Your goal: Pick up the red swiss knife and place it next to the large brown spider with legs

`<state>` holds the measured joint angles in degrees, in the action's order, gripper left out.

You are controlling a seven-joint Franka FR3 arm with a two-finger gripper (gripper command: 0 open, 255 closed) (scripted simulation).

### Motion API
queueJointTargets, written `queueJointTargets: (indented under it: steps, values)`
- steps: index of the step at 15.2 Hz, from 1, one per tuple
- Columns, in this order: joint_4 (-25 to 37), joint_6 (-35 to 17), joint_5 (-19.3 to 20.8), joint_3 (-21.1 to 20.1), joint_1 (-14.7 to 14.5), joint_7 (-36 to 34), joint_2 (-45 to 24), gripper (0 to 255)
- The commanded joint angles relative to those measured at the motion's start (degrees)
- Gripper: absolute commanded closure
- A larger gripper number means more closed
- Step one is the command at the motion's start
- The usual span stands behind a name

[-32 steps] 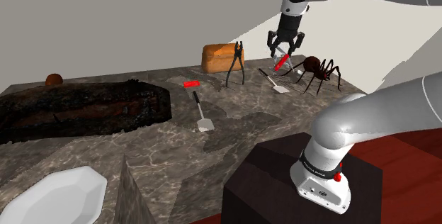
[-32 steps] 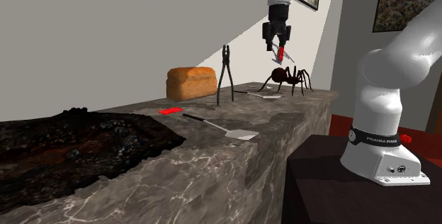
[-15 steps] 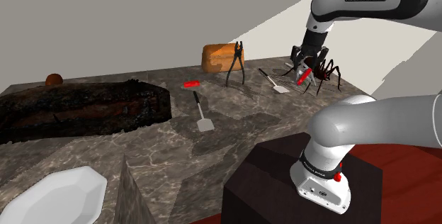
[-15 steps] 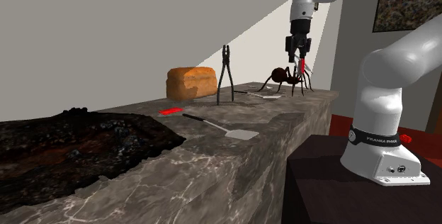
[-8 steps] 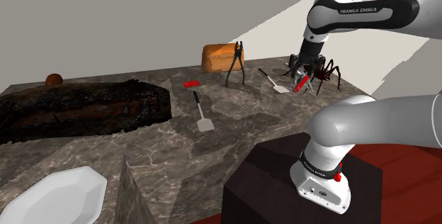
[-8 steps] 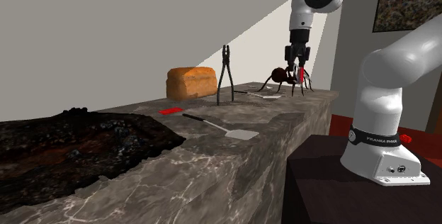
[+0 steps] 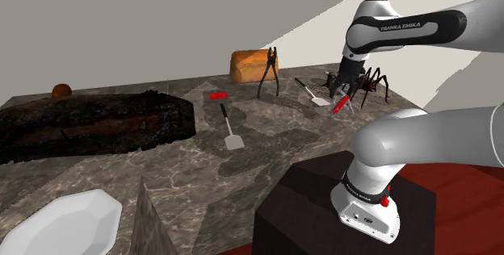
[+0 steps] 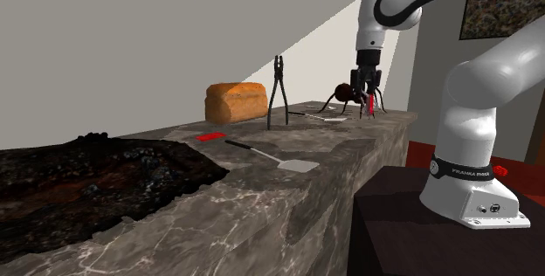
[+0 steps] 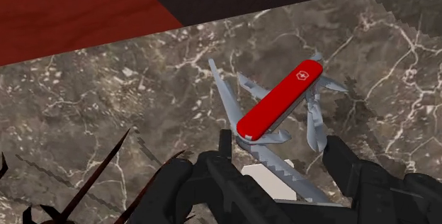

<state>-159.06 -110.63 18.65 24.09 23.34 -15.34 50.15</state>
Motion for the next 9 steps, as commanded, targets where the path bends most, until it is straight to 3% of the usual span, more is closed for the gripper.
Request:
queueJointTargets:
  steps: [1,9]
  values:
    - [-1.33,-1.92,0.42,0.44,0.08,-0.19,-0.58,255]
    - [-5.86,-9.57,2.55,2.76,0.66,-0.34,-3.79,255]
